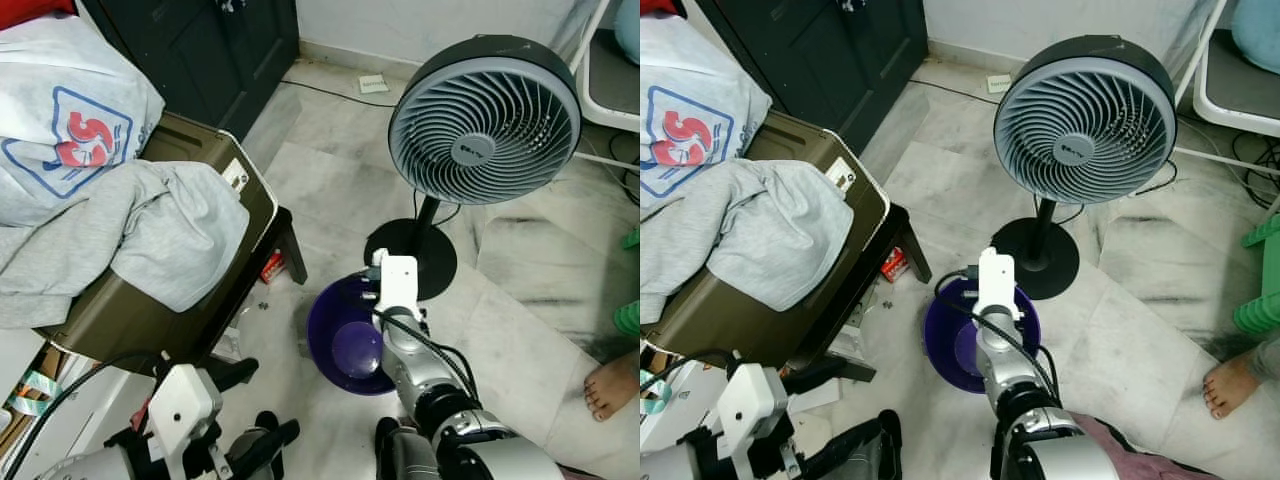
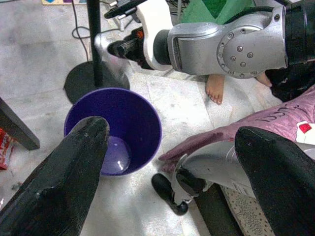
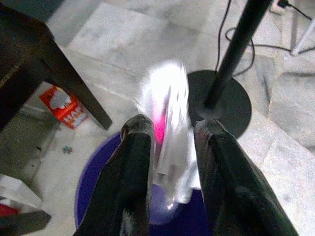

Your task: Clean up the room

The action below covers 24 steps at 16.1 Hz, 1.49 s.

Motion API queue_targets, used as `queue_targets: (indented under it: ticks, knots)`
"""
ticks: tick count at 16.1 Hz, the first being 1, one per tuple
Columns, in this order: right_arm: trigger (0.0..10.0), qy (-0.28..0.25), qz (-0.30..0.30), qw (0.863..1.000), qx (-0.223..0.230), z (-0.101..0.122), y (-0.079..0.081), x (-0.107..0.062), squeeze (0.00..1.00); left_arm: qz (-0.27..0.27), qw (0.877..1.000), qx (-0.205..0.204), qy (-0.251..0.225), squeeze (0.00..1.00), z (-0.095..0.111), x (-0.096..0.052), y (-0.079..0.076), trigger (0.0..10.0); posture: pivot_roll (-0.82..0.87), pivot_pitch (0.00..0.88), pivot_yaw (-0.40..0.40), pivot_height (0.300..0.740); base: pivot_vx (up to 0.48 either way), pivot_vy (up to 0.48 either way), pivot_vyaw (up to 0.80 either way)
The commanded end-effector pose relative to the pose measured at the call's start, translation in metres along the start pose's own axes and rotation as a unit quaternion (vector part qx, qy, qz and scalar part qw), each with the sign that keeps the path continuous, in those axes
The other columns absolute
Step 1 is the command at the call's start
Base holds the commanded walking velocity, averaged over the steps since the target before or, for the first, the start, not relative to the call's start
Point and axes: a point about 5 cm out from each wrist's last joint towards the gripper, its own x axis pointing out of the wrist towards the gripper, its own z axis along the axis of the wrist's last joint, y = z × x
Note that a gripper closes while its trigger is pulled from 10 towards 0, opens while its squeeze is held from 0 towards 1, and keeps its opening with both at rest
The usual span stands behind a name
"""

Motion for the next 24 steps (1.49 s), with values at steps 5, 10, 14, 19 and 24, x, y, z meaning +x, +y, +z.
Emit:
queue_targets:
  ticks: [5,10,14,19,24]
  knots:
    - [10.0,-0.002,0.031,0.999,-0.006,-0.004,0.011,-0.003,1.0,0.0,1.0,-0.007,0.005,0.0,-0.004,0.008,-0.001,10.0,0.21,0.348,0.089,0.74,0.0,0.0,0.0]
    - [10.0,-0.037,0.043,0.998,-0.004,-0.002,-0.006,-0.007,1.0,0.018,0.999,0.005,-0.045,0.0,0.001,0.041,0.014,10.0,0.11,0.242,0.049,0.74,0.0,0.0,0.0]
    - [10.0,-0.084,0.013,0.995,-0.044,0.003,-0.036,-0.017,1.0,0.039,0.994,-0.006,-0.103,0.0,0.014,0.076,0.023,10.0,0.03,0.151,0.034,0.74,0.0,0.0,0.0]
    - [10.0,-0.117,-0.035,0.991,-0.063,0.013,-0.07,-0.021,1.0,0.188,0.969,0.015,-0.162,0.0,0.028,0.103,0.052,10.0,-0.02,0.017,0.012,0.74,0.0,0.0,0.0]
    - [10.0,-0.14,-0.004,0.988,-0.07,0.029,-0.065,-0.022,1.0,0.369,0.912,0.056,-0.169,0.0,0.026,0.097,0.091,10.0,-0.02,0.0,-0.007,0.74,0.0,0.0,0.0]
